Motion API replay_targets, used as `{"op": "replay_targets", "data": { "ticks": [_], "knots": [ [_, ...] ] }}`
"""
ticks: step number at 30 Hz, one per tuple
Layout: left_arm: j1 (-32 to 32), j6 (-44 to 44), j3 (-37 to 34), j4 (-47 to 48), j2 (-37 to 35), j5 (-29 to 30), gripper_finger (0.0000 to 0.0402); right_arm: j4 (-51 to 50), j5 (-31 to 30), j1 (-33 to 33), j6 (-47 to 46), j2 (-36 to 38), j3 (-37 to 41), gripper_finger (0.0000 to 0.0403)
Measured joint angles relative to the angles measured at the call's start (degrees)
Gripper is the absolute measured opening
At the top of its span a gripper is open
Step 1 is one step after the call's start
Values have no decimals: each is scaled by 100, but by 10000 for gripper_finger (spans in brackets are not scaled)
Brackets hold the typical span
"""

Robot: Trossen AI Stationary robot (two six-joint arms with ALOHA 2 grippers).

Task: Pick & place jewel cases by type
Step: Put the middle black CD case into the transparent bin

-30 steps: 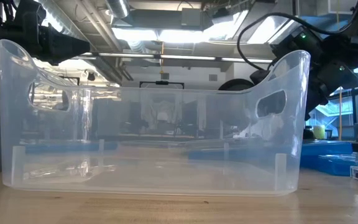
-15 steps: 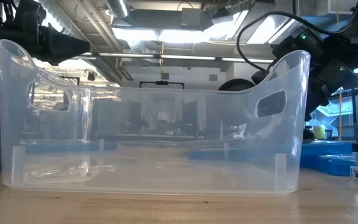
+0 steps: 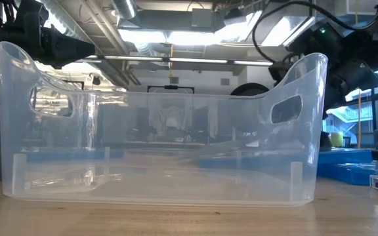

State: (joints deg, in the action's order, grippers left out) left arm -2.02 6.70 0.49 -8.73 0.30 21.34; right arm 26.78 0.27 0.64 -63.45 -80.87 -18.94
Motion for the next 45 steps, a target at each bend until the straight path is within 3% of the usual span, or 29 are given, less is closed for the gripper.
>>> {"op": "replay_targets", "data": {
  "ticks": [22,30,36,40,45],
  "knots": [
    [-1,-42,-1,0,0,0,125,-219,-12,-5,384,264,0,118],
    [-1,-1682,-2,-46,2,-186,125,-211,26,-99,831,264,0,118],
    [-2,-2178,-2,32,23,-329,125,-257,28,-122,1112,264,0,118],
    [0,-2538,-2,-25,433,-920,123,-257,-48,-122,1276,264,0,118],
    [0,-3006,129,-43,1463,-872,123,-257,-61,-118,1276,264,0,118]
  ]
}}
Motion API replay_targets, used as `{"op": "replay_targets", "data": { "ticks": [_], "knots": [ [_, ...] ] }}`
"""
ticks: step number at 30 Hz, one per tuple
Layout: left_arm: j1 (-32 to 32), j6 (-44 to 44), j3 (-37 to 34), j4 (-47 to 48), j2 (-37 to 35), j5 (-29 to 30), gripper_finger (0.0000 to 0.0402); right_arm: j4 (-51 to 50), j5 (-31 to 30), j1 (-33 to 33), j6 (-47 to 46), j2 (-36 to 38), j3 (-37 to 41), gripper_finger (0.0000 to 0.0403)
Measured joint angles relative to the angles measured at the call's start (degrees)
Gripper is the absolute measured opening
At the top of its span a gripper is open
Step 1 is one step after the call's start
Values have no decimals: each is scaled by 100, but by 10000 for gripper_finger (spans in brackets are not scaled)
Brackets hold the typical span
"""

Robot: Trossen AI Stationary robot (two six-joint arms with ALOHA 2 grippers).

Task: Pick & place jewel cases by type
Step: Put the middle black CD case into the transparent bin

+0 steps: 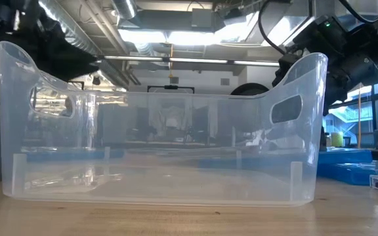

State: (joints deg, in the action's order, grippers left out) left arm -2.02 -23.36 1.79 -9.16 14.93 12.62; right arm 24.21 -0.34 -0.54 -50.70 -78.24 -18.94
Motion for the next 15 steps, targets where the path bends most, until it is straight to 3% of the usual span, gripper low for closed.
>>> {"op": "replay_targets", "data": {
  "ticks": [5,11,15],
  "knots": [
    [0,319,592,-3,1544,11,123,3,-66,2,-7,0,0,118],
    [0,1669,1767,120,3635,-61,123,9,-214,2,-123,0,0,118],
    [4,2497,2610,734,4915,-226,123,7,-212,2,-147,0,0,118]
  ]
}}
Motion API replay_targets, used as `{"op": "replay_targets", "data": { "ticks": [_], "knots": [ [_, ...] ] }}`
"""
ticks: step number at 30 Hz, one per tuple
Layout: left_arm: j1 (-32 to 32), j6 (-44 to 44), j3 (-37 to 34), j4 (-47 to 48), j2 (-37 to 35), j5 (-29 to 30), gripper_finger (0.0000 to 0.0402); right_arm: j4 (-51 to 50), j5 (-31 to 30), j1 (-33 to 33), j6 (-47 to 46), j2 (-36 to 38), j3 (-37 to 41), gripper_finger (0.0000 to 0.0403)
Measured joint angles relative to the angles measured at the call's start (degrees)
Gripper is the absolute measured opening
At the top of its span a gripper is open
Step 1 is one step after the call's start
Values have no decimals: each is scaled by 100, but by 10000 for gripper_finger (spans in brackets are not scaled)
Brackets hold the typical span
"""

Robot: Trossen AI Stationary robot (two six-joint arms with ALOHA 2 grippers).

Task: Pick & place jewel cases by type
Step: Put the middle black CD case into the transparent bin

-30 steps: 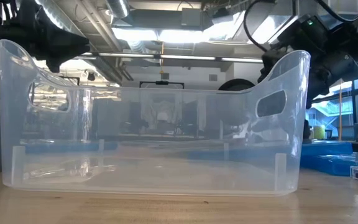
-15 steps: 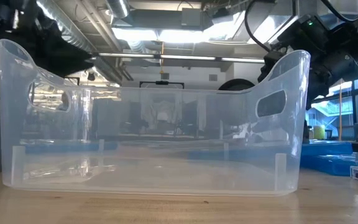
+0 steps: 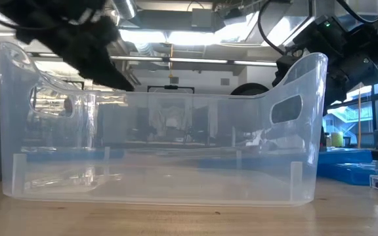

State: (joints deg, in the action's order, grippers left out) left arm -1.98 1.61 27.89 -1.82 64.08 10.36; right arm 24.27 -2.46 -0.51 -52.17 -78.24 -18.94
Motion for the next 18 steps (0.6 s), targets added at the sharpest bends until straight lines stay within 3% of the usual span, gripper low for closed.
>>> {"op": "replay_targets", "data": {
  "ticks": [9,18],
  "knots": [
    [2,908,1291,647,2103,-896,123,-40,15,0,-604,0,0,118],
    [92,1299,1694,664,3018,-1436,123,-154,15,1,-585,0,0,118]
  ]
}}
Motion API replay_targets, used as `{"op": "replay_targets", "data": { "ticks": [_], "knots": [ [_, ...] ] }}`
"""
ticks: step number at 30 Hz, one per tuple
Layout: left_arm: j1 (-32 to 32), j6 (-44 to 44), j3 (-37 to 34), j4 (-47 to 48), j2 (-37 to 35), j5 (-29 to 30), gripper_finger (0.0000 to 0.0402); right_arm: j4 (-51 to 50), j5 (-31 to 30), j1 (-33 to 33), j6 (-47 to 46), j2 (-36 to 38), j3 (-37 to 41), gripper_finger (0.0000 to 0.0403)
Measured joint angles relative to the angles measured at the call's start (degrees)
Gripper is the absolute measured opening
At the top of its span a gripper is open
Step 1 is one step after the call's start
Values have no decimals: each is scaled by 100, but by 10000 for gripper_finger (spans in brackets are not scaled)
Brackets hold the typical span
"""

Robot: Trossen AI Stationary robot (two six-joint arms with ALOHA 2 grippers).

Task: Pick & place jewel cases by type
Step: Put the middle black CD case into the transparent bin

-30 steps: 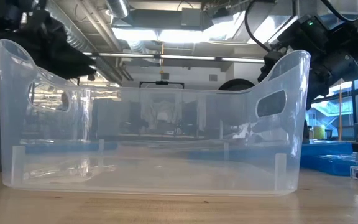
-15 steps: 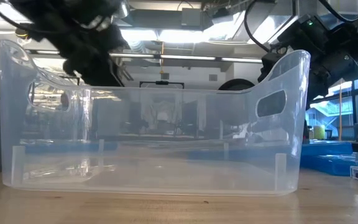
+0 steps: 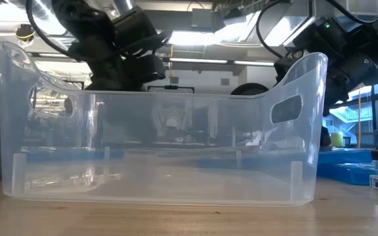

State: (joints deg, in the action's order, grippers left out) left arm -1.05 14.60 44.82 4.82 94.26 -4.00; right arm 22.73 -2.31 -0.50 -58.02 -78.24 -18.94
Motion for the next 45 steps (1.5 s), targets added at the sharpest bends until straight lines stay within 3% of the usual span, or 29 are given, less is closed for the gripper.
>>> {"op": "replay_targets", "data": {
  "ticks": [9,18,33,36,45],
  "knots": [
    [364,-665,15,-536,526,-377,123,-161,0,1,0,-2,0,118],
    [440,-1398,30,-986,781,-81,122,-255,-8,1,-363,-2,0,118],
    [439,-1386,19,-1154,806,27,122,-248,-63,1,122,-2,0,120],
    [439,-1384,17,-1154,806,27,122,-250,-59,1,171,-2,0,143],
    [434,-1382,15,-1161,806,29,122,-283,-94,1,-27,-2,0,262]
  ]
}}
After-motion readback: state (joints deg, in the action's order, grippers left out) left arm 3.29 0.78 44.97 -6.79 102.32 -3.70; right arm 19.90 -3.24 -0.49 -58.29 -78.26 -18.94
